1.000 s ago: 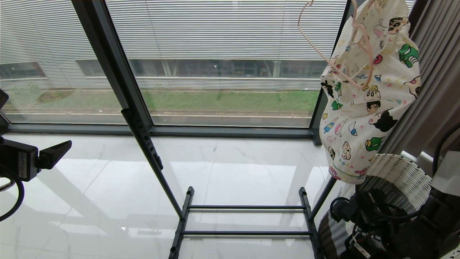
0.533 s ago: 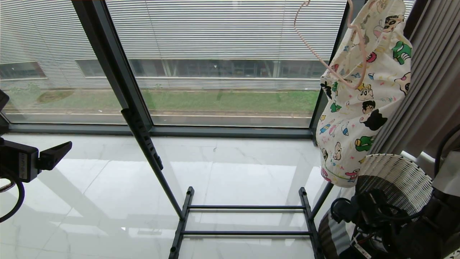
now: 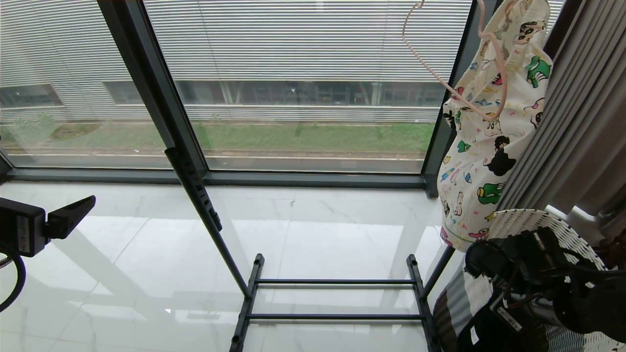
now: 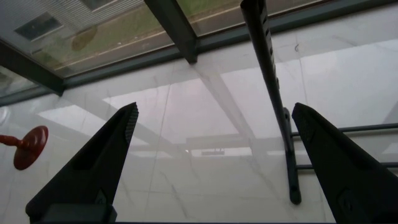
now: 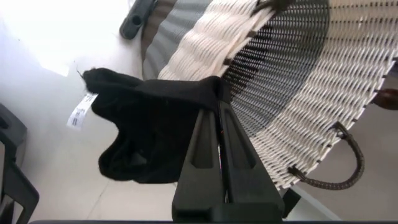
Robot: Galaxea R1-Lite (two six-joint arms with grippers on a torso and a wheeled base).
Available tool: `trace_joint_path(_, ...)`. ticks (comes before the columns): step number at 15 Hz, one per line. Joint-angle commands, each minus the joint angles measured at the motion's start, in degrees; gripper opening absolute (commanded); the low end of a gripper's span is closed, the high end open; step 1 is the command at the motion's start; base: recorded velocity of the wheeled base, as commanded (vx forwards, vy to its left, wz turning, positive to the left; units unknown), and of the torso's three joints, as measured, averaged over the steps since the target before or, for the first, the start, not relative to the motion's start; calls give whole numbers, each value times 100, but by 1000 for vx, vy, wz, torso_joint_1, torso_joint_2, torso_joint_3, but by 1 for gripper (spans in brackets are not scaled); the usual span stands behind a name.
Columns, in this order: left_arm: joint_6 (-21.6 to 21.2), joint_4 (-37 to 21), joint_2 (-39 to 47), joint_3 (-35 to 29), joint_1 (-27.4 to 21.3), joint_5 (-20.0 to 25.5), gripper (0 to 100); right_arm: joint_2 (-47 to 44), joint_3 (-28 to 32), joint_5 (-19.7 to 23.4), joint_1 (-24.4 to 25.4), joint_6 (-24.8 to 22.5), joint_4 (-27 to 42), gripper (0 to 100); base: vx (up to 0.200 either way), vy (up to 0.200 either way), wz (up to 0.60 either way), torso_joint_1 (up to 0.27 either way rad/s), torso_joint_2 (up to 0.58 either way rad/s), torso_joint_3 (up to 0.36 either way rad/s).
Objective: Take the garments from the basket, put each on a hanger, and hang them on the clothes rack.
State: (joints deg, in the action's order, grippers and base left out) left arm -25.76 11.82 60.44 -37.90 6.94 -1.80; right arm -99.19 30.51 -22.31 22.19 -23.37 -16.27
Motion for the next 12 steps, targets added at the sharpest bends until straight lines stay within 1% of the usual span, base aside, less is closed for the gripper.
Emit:
trace_joint_path(1, 53, 4, -261, 178, -456, -4, 100, 1297, 1150, 25, 515, -1, 1223, 0, 0, 0, 0, 0, 0, 0)
trace_joint_path(2, 53, 4, -366, 301, -799, -4, 100, 1535, 1466, 34, 945, -1, 1794, 0, 0, 0, 0, 0, 0, 0)
trace_joint_path(3, 53, 4, -454, 468, -1107, -4, 100, 1667, 1783, 34, 1367, -1, 2190, 0, 0, 0, 0, 0, 0, 0)
trace_joint_path(4, 36, 4, -533, 582, -1362, -4, 100, 1702, 2064, 16, 1710, -1, 2322, 0, 0, 0, 0, 0, 0, 0)
trace_joint_path(5, -26, -5, -560, 661, -1432, -4, 100, 1693, 2328, 7, 1877, -10, 2383, 0, 0, 0, 0, 0, 0, 0)
trace_joint_path(6, -87, -5, -560, 714, -1432, -4, 100, 1675, 2635, 7, 1965, -27, 2550, 0, 0, 0, 0, 0, 0, 0)
trace_joint_path(8, -96, -5, -569, 705, -1423, -13, 100, 1667, 3303, -2, 2035, -45, 3166, 0, 0, 0, 0, 0, 0, 0)
trace_joint_path(10, -114, 4, -560, 696, -1432, -13, 100, 1631, 3734, -2, 2141, -54, 3482, 0, -200, 0, 0, 2, 0, 2)
trace_joint_path(12, -114, -5, -560, 696, -1441, -4, 100, 1579, 3971, -2, 2264, -62, 3614, 0, -200, 0, 0, 12, 0, -2)
